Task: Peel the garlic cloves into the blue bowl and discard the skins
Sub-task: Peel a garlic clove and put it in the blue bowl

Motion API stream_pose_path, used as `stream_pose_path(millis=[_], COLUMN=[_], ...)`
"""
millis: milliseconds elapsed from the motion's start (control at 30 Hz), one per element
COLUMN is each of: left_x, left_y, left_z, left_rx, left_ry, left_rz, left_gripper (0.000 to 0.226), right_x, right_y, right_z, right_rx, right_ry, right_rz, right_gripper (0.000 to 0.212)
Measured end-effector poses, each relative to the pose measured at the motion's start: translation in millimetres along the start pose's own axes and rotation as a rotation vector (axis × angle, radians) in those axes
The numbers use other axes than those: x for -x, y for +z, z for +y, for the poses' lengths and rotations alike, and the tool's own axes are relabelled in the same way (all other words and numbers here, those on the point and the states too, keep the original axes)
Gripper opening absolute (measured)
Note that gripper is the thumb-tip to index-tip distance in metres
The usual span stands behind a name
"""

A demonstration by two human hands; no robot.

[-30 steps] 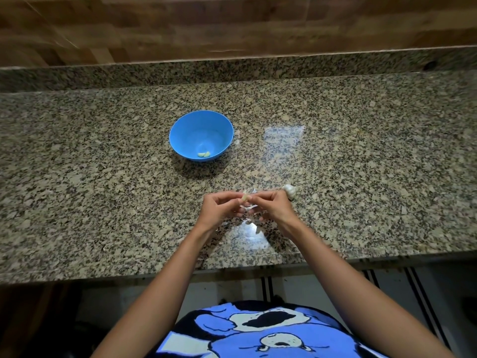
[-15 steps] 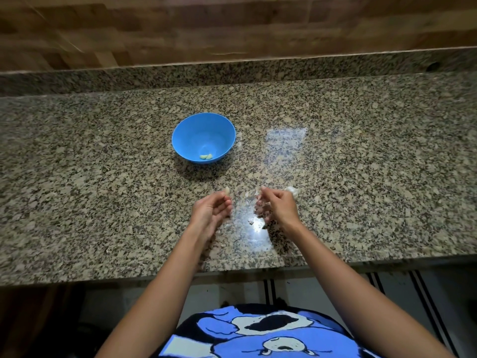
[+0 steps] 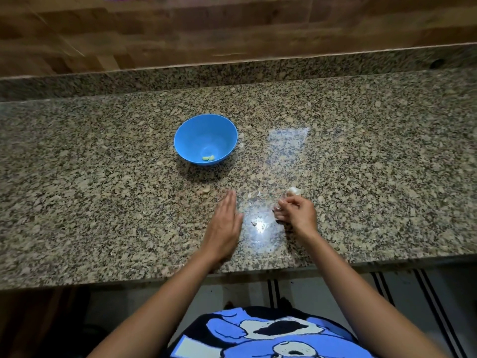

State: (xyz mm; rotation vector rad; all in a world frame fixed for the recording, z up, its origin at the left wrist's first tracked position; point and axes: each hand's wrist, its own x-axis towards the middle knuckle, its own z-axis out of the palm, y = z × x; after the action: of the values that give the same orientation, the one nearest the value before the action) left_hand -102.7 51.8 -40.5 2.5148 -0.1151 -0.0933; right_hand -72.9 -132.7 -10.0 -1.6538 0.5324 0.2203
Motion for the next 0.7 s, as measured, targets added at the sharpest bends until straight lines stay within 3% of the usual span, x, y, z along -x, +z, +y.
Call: stream_pose_path(millis=[100,367,467,700], left_x=[-24.1,-50.3,-29.5,4.0], left_y=[12.4,12.9,0.9,-42.2], left_z=[8.5,21.1,-0.8,-50.7], left_rx=[-0.068,-0.049,-0.137,-0.27], left_ry=[0.014,0.368,0.576,0.743], left_rz=[-0.095,-0.325,-0.36,-0.305], left_gripper=[0.061,0.048,0.047,0.042], right_x=[6.9,13.7,14.8,21.1], right_y=[-8.8,-24.0,-17.4,14.6], right_z=[0.3,0.5,-3.5,-10.3], right_rx=[-0.193,-0.488,-0.509,-0.541], right_ry=[0.105,0.324,0.33,0.382], right_rz=[0.013,-0.077,-0.108,-0.192], right_gripper=[0.01,0.015,0.016,0.016])
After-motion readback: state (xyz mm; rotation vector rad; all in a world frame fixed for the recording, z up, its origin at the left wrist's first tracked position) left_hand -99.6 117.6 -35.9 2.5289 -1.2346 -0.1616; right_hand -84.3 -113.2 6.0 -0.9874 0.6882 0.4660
